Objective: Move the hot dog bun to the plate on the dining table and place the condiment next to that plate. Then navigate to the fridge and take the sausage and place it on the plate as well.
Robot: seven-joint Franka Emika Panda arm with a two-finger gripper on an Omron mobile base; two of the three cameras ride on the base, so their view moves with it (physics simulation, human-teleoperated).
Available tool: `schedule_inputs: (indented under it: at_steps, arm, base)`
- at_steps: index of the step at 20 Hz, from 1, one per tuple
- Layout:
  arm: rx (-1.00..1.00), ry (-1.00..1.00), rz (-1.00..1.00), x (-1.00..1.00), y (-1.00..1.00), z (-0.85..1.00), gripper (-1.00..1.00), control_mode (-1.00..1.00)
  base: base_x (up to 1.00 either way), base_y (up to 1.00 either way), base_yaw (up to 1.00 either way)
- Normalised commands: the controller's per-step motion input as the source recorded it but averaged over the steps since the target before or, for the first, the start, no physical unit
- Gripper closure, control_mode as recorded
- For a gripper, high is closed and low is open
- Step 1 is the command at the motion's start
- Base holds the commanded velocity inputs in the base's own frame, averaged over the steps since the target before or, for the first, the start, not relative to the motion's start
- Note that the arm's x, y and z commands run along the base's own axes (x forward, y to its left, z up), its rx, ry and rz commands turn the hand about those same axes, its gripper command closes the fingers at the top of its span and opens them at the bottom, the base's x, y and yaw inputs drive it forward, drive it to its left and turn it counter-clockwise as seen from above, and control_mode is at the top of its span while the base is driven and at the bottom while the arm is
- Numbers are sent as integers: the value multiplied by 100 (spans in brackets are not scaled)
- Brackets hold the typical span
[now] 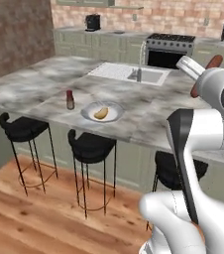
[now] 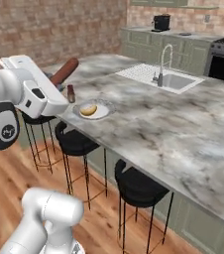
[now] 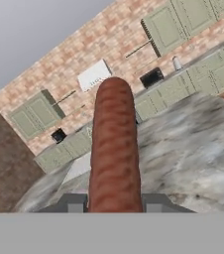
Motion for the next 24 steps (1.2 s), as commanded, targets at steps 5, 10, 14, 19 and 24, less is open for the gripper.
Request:
schedule_inputs:
  at_steps: [5,10,14,19,24]
  arm:
    - [0,0,0,0,0,0,100,100]
    - [0,0,0,0,0,0,100,100]
    - [0,0,0,0,0,0,100,100]
    - [0,0,0,0,0,0,100,100]
    - [0,0,0,0,0,0,100,100]
  base:
    - [38,100,-41]
    - [54,100,-45]
    - [51,99,-46]
    - [63,70,-45]
    - [74,59,-42]
